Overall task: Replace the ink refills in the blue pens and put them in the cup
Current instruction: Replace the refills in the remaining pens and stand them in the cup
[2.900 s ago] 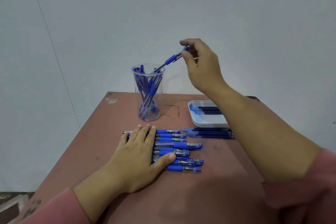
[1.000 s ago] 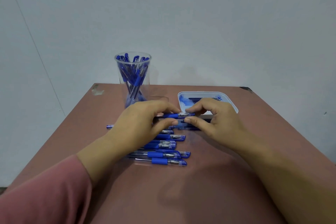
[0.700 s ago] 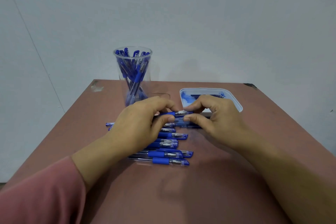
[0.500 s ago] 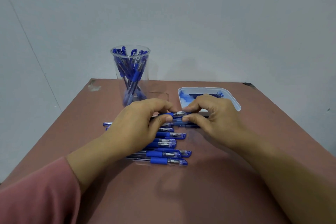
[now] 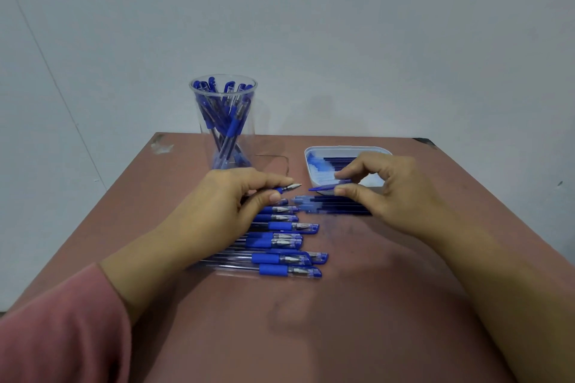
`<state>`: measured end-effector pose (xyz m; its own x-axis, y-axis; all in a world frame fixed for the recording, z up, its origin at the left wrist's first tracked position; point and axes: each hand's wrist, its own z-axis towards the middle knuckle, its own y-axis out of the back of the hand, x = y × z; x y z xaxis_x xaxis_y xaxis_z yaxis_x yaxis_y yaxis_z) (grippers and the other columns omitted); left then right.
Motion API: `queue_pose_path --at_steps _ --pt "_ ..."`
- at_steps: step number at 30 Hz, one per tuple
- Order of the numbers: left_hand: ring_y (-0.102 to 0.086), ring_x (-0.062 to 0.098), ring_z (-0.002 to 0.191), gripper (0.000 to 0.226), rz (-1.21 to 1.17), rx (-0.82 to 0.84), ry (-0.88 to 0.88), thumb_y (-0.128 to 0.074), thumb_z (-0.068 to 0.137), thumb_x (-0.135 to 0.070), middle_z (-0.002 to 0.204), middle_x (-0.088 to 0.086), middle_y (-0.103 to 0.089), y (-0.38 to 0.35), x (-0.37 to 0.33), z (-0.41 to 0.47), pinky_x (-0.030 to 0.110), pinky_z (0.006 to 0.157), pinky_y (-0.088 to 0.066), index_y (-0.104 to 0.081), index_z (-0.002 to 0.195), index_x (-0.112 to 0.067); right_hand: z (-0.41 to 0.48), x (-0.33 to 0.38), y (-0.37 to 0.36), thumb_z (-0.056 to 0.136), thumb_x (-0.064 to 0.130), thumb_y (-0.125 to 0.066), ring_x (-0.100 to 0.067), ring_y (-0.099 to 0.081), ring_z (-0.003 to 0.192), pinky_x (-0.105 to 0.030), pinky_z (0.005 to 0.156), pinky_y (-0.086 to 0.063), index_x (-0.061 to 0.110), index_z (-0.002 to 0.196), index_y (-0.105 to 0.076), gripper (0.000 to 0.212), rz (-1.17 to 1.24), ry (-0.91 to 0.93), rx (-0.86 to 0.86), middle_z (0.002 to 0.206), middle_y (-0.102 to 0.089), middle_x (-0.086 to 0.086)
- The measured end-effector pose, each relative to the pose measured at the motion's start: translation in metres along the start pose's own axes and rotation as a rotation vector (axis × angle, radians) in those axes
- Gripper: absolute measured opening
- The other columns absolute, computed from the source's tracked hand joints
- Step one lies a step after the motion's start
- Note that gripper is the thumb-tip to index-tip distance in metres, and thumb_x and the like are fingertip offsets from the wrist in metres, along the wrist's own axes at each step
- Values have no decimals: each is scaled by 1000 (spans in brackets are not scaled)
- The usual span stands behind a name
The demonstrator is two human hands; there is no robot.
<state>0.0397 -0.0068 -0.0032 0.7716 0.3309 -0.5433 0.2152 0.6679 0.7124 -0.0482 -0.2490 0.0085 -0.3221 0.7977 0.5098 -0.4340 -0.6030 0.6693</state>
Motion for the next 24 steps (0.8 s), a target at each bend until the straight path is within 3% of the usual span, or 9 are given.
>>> queue_pose_path --at_steps 4,7,12,14,17,24 --pt "-60 5 84 32 191 19 -36 -59 93 -24 93 -15 -65 3 5 3 20 75 -50 -63 124 -30 0 -8 6 76 42 -73 0 -61 89 -24 81 -49 39 81 -64 11 -94 -119 220 86 -65 19" --pt "-60 4 90 38 212 64 -69 -56 93 -12 101 -15 -66 6 11 2 10 78 -46 -61 128 -27 -2 -10 11 74 49 -70 -1 -58 87 -29 77 -50 40 79 -64 11 -150 -139 351 84 -63 21" --pt "-52 -15 96 36 185 56 -96 -62 91 -22 107 -24 -65 7 14 2 -1 80 -37 -62 124 -37 -5 -10 13 77 45 -74 -2 -59 83 -27 74 -52 38 83 -69 11 -187 -204 507 85 -63 15" --pt "-55 -14 97 33 172 41 -101 -62 89 -30 106 -24 -66 6 13 1 1 80 -40 -65 121 -37 -5 -11 10 76 48 -72 0 -57 88 -21 73 -46 39 90 -68 17 -197 -167 441 88 -60 18" --pt "-61 -4 98 36 167 21 -107 -53 87 -42 106 -19 -70 6 12 1 10 82 -46 -66 120 -36 -4 -6 -1 76 51 -66 -5 -59 84 -17 70 -43 38 94 -66 22 -61 -108 200 86 -61 19" --pt "-62 -2 87 35 200 -4 -178 -50 91 -47 97 -20 -68 2 10 0 19 73 -51 -64 121 -37 -2 14 -27 87 50 -54 -17 -59 70 -38 67 -49 26 84 -71 30 92 -61 123 77 -67 4"
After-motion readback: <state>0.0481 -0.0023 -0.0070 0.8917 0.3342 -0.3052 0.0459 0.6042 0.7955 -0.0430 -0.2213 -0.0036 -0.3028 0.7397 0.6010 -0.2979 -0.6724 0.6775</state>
